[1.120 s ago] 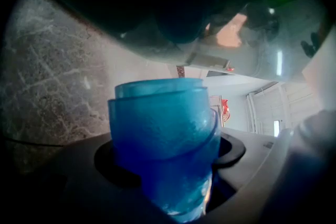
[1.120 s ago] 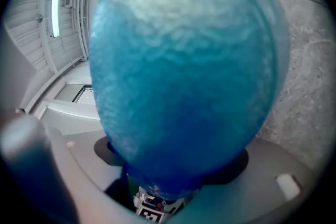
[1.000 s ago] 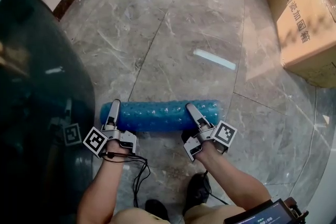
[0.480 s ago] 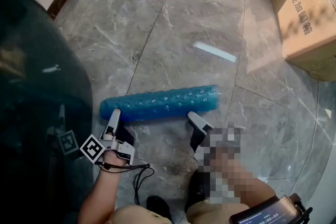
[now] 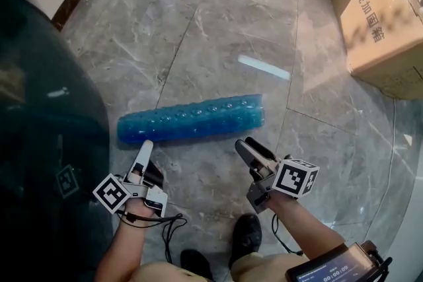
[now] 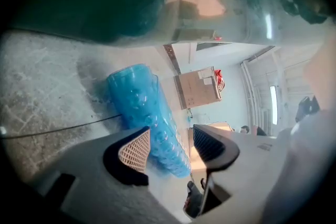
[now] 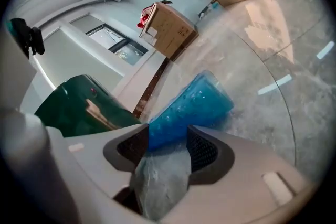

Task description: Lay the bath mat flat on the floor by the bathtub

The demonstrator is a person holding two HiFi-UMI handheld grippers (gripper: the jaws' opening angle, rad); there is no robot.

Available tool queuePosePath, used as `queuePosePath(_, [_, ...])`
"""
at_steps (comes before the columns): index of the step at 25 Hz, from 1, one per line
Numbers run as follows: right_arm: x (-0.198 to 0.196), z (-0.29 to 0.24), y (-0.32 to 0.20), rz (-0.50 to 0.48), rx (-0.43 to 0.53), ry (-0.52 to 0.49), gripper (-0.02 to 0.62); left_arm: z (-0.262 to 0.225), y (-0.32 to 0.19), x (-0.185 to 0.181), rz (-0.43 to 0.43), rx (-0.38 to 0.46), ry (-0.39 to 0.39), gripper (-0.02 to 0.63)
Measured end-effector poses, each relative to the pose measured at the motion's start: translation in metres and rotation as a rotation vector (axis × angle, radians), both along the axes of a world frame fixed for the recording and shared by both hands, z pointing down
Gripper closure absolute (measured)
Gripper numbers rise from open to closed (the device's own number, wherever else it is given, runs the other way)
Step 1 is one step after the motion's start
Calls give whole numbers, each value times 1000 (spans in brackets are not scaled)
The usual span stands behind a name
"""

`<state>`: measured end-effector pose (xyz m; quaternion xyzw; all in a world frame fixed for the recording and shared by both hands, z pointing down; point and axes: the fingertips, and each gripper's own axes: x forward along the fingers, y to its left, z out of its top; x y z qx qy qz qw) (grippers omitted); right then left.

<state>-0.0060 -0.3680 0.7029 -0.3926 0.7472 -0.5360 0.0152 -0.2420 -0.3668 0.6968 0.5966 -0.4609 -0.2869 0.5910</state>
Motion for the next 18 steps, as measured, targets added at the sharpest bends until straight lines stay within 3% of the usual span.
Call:
queuePosePath(8, [32,-23,-33,66,157,93,335,11,-2,-11,-43,-52,-8,345])
queuePosePath(11, [43,-39,-47,87,242,147,325,2,-2,-8,-39,-34,-3,345])
queuePosePath(15, [26,-56,-57,-34,373,286,346,-12,-6,2,15,-4,-39,348])
queuePosePath(18, [2,-56,-68,-119,387,334,395,-27,-23,12,46,26,-41,365])
